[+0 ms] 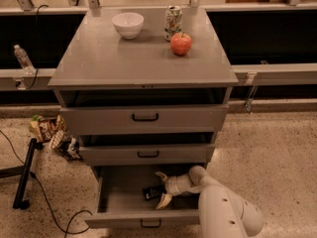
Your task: Pick rxbar chocolate from bottom drawer and place on counter
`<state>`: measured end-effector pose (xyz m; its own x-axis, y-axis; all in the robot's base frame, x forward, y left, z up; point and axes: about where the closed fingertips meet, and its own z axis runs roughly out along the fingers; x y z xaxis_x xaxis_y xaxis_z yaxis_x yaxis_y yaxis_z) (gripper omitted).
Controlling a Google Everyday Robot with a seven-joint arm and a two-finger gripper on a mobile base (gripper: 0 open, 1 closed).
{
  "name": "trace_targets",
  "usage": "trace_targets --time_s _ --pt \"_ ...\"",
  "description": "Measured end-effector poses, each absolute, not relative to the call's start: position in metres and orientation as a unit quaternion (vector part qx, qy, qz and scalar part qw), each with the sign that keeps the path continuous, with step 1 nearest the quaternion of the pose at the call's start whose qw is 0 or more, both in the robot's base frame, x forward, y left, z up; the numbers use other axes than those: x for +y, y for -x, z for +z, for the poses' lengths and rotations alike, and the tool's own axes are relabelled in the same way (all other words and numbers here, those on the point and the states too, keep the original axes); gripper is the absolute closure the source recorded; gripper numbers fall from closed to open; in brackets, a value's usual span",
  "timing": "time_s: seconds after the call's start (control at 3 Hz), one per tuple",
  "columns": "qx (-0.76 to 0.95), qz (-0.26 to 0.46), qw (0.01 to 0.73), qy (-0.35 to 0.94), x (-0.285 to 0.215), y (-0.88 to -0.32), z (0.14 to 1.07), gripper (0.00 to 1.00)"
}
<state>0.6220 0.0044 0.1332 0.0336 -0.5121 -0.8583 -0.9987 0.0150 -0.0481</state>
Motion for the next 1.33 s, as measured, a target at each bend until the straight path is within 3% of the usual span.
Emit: trace_targets --time_s 1.0,1.33 --pt "0.627 0.341 0.365 0.598 0.008 -0.629 0.130 0.00" --pt "0.654 0.293 0.406 0.567 -0.041 -0.640 0.177 0.21"
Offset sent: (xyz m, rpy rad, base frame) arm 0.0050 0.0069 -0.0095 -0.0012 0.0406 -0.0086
